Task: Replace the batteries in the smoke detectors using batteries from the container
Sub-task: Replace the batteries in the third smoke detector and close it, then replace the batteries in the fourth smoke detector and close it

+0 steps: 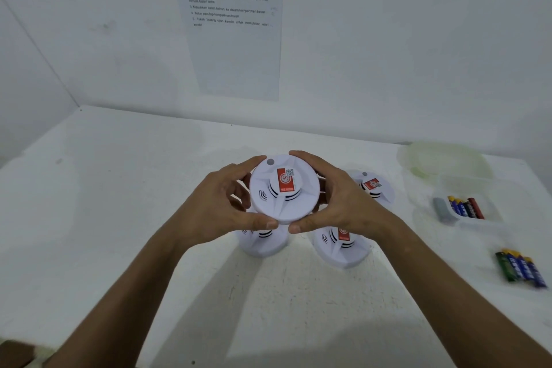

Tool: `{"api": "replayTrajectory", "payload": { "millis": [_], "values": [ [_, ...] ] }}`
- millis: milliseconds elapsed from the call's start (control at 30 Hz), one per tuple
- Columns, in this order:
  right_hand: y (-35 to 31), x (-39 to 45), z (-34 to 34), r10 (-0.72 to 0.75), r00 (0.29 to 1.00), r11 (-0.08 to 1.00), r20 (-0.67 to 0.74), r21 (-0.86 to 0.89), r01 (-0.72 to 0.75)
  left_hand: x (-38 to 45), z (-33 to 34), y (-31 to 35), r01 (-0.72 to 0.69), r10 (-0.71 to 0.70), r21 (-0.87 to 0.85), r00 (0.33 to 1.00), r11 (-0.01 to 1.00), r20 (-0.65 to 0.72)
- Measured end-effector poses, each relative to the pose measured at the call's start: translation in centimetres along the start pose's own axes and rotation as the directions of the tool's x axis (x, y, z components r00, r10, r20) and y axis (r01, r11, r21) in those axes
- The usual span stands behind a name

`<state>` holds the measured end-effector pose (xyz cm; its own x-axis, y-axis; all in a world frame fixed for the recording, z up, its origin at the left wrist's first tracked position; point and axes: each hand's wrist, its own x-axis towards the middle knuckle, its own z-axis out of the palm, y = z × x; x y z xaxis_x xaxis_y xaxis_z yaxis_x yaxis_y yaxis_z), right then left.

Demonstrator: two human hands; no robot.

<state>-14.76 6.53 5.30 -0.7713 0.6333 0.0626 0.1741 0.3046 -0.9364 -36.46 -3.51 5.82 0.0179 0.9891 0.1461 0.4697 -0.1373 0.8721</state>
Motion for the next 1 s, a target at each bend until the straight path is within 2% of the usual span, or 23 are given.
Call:
{"api": "replayTrajectory", "payload": {
  "millis": [300, 600, 800, 1000],
  "values": [
    [0.6, 5.8, 0.8, 0.005, 1.0, 0.994, -0.01, -0.113, -0.006, 2.2, -3.3, -1.6, 0.019, -0.017, 0.06, 0.999, 0.998, -0.027],
    [4.3, 11.9, 4.6, 0.145, 0.989, 0.955, 0.001, -0.263, -0.14, 3.7, -5.7, -7.2, 0.107, -0.104, 0.1, 0.994, 0.989, -0.031],
    [6.2, 12.9, 6.5, 0.195, 0.981, 0.895, -0.008, -0.407, -0.181, 3.6, -5.7, -10.9, 0.176, -0.177, 0.135, 0.984, 0.975, 0.0],
    [6.8, 13.2, 7.4, 0.292, 0.957, 0.854, -0.003, -0.449, -0.262, 4.0, -5.5, -11.8, 0.236, -0.251, 0.226, 0.967, 0.945, 0.039]
  ]
}}
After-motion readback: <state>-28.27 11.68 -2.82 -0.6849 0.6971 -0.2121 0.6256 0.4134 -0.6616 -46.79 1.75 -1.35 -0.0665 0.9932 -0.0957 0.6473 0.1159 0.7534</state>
